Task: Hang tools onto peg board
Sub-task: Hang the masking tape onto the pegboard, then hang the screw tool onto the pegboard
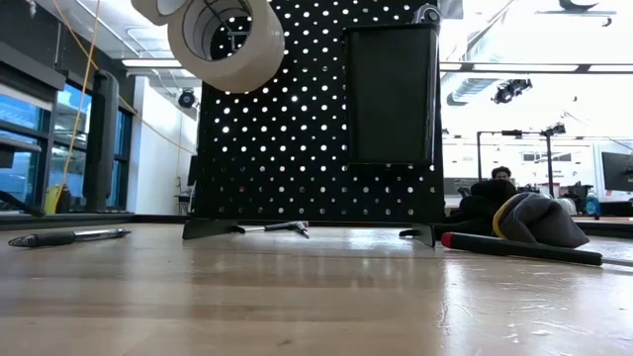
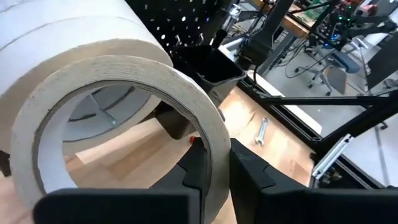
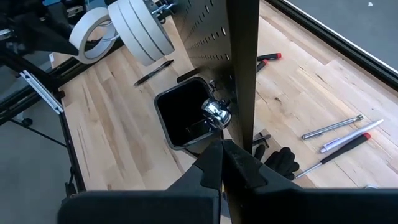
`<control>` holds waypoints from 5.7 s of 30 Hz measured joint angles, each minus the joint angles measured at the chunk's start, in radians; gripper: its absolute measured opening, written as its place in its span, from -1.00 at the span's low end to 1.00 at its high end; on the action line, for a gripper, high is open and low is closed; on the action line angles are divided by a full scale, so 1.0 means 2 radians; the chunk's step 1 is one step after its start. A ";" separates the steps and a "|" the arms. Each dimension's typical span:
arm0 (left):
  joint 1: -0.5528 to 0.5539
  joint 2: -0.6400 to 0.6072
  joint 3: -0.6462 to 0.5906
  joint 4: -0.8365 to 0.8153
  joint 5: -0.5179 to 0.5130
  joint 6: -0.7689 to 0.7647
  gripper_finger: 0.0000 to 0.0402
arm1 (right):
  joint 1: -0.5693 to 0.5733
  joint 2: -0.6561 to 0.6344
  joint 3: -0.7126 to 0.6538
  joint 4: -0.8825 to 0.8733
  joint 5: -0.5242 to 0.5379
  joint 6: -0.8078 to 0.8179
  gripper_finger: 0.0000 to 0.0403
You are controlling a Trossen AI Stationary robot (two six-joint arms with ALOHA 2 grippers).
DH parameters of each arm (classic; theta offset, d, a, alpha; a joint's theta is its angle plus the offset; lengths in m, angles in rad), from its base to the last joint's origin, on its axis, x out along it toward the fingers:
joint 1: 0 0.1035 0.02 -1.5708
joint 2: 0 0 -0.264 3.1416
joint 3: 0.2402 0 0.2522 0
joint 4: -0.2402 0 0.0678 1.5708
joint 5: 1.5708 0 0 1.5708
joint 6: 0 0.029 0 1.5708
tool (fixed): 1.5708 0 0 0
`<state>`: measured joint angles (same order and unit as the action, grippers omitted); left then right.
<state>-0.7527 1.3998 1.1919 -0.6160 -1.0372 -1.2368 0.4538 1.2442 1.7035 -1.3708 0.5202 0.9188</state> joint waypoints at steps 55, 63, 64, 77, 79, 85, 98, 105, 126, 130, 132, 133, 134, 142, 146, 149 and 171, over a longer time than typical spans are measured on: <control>0.111 -0.004 0.000 0.075 0.051 0.022 -0.47 | -0.011 0.331 0.000 0.481 0.075 -0.187 -1.00; 0.111 -0.005 0.000 0.075 0.061 0.022 -0.47 | -0.044 0.349 0.000 0.491 0.126 -0.216 -1.00; 0.111 -0.005 0.000 0.075 0.061 0.022 -0.47 | -0.048 0.349 0.000 0.491 0.133 -0.224 -1.00; 0.111 -0.070 0.000 0.056 0.132 0.041 -0.47 | -0.063 0.349 0.000 0.508 0.104 -0.268 -1.00; 0.111 -0.088 0.000 0.056 0.157 0.051 -0.47 | -0.063 0.349 0.000 0.509 0.104 -0.272 -1.00; 0.111 -0.146 0.000 0.056 0.241 0.088 -0.47 | -0.063 0.346 0.000 0.508 0.045 -0.312 -1.00; 0.110 -0.240 0.000 0.056 0.270 0.154 -0.47 | -0.054 0.317 0.017 0.451 -0.084 -0.307 -1.00; 0.102 -0.223 -0.001 -0.039 0.349 0.143 -0.47 | -0.012 0.238 0.071 0.198 -0.135 -0.204 -1.00; 0.023 -0.219 -0.311 0.205 0.406 -0.043 -0.47 | 0.086 0.222 -0.262 0.305 -0.196 0.251 0.01; 0.023 -0.219 -0.322 0.205 0.405 -0.062 -0.47 | 0.034 0.226 -0.319 0.325 -0.195 0.225 0.15; 0.023 -0.219 -0.322 0.207 0.404 -0.062 -0.47 | 0.011 0.230 -0.338 0.327 -0.190 0.222 0.15; 0.023 -0.219 -0.322 0.207 0.403 -0.062 -0.47 | 0.002 0.231 -0.345 0.334 -0.189 0.218 0.15; 0.023 -0.219 -0.322 0.208 0.403 -0.062 -0.47 | -0.004 0.234 -0.351 0.349 -0.189 0.208 0.14; 0.023 -0.219 -0.322 0.212 0.393 -0.062 -0.47 | -0.014 0.273 -0.353 0.400 -0.178 0.157 0.11; 0.023 -0.219 -0.322 0.210 0.382 -0.062 -0.47 | -0.014 0.303 -0.349 0.387 -0.181 0.168 -0.02; 0.022 -0.219 -0.322 0.217 0.383 -0.070 -0.47 | -0.005 0.311 -0.348 0.364 -0.174 0.193 -0.37; 0.045 -0.220 -0.321 0.419 0.524 0.005 -0.47 | 0.135 0.101 -0.356 0.304 -0.044 0.316 -0.97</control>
<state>-0.6623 0.9596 0.5491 0.2226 0.0100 -1.2263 0.7230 1.4467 0.9905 -0.7629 0.4316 1.5504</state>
